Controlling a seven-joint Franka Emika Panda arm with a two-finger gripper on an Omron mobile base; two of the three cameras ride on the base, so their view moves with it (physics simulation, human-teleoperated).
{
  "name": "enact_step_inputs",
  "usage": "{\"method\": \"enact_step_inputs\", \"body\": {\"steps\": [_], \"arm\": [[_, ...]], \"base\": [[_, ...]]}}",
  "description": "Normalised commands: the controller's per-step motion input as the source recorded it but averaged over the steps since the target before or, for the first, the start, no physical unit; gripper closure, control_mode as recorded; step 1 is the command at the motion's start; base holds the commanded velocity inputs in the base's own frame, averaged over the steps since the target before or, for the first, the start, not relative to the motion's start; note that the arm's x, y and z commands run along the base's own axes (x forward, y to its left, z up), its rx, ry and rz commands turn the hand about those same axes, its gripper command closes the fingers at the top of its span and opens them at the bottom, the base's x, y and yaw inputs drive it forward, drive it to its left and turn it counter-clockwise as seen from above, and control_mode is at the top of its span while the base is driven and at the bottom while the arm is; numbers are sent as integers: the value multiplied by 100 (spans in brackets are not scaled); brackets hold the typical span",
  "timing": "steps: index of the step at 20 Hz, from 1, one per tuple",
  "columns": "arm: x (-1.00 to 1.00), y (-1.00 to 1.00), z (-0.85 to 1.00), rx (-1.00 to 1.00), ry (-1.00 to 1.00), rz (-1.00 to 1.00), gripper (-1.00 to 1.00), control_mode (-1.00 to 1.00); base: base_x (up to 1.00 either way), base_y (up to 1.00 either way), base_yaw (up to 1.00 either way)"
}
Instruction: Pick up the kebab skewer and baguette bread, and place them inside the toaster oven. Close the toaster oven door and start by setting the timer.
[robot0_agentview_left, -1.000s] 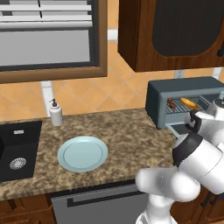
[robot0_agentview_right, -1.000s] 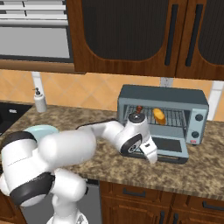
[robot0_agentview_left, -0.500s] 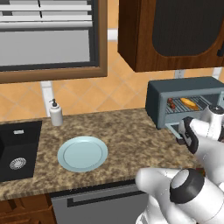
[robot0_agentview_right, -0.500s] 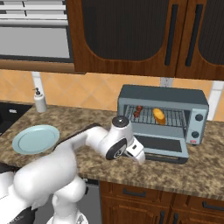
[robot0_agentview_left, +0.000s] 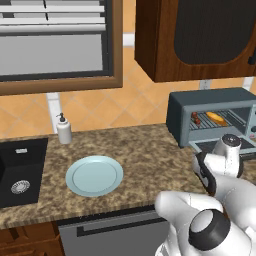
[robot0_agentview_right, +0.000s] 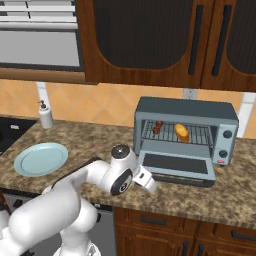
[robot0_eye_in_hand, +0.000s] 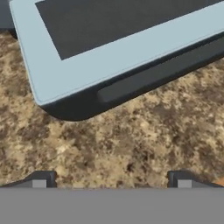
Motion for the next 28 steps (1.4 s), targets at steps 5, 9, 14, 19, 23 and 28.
{"method": "enact_step_inputs", "body": {"steps": [5, 9, 14, 19, 23, 28], "arm": [[22, 0, -11, -8, 0, 8, -100, -100], [20, -3, -17, -5, 0, 3, -100, -100], [16, -14, -19, -2, 0, 2, -100, -100], [8, -17, -11, 0, 0, 1, -100, -100], [15, -3, -1, 0, 0, 0, -100, -100], [13, -1, 0, 0, 0, 0, -100, -100]], "base": [[0, 0, 0], [0, 0, 0], [0, 0, 0], [0, 0, 0], [0, 0, 0], [0, 0, 0]]}}
